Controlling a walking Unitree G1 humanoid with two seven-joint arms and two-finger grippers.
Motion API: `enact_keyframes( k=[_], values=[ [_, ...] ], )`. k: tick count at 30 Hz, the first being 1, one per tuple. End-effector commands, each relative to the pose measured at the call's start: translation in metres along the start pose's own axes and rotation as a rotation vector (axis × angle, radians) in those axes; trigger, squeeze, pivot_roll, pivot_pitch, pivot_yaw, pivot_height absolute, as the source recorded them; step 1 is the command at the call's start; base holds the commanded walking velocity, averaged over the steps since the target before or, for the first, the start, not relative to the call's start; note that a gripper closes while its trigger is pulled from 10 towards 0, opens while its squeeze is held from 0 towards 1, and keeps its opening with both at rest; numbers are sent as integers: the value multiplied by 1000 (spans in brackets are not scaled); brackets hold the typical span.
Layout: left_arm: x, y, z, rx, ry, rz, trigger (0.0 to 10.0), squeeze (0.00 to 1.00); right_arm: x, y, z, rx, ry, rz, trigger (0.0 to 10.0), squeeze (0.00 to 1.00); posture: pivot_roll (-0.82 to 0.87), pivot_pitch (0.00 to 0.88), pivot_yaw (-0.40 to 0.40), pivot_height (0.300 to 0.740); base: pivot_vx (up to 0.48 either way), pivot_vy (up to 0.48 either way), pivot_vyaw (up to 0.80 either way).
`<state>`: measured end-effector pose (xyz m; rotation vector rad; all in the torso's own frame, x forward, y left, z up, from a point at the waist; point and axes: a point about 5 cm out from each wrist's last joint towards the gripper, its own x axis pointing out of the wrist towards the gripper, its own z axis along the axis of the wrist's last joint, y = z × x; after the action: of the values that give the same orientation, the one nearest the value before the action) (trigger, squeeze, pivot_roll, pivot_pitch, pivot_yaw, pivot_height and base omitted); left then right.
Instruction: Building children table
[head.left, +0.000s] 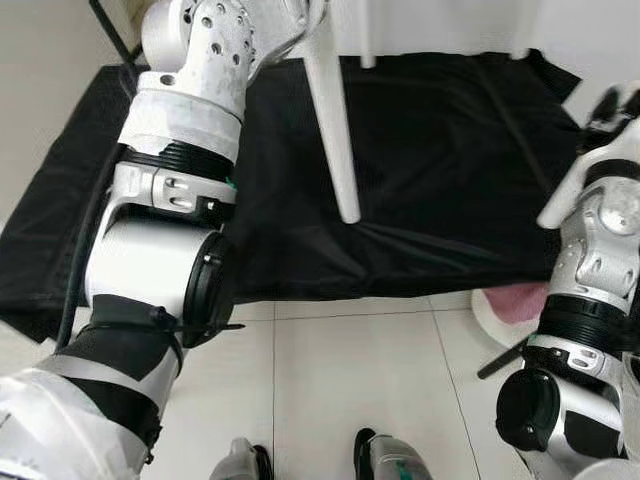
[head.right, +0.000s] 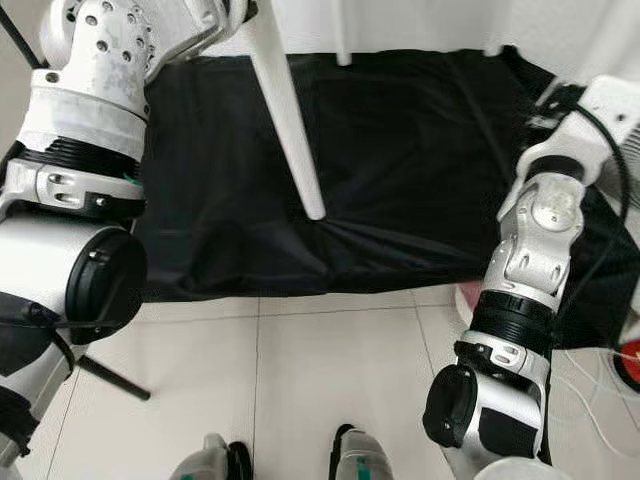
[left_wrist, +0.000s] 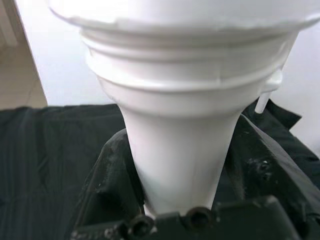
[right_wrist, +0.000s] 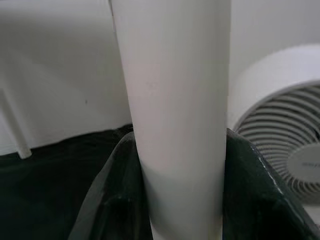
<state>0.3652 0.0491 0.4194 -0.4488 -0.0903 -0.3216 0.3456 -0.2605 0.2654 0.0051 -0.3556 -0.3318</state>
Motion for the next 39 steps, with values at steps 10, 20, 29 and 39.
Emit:
enact_keyframes(
  k=[10,20,29,39],
  values=[
    [-14,-28,7,-216,-96,-427,10000,0,-33,98,-90,129,447,468,10000,235,-47,205,99,740,0,0,0],
    [-12,-25,-4,-172,-63,-410,10000,1000,-35,98,-86,172,377,432,10000,1000,-31,217,98,740,0,0,0],
    [-16,-14,-36,-11,-16,-374,10000,0,-43,90,-79,197,241,379,10000,0,-25,226,95,740,0,0,0],
    [-41,17,-77,217,5,-393,10000,0,-60,83,-76,195,124,398,10000,0,-25,229,92,740,0,0,0]
  ],
)
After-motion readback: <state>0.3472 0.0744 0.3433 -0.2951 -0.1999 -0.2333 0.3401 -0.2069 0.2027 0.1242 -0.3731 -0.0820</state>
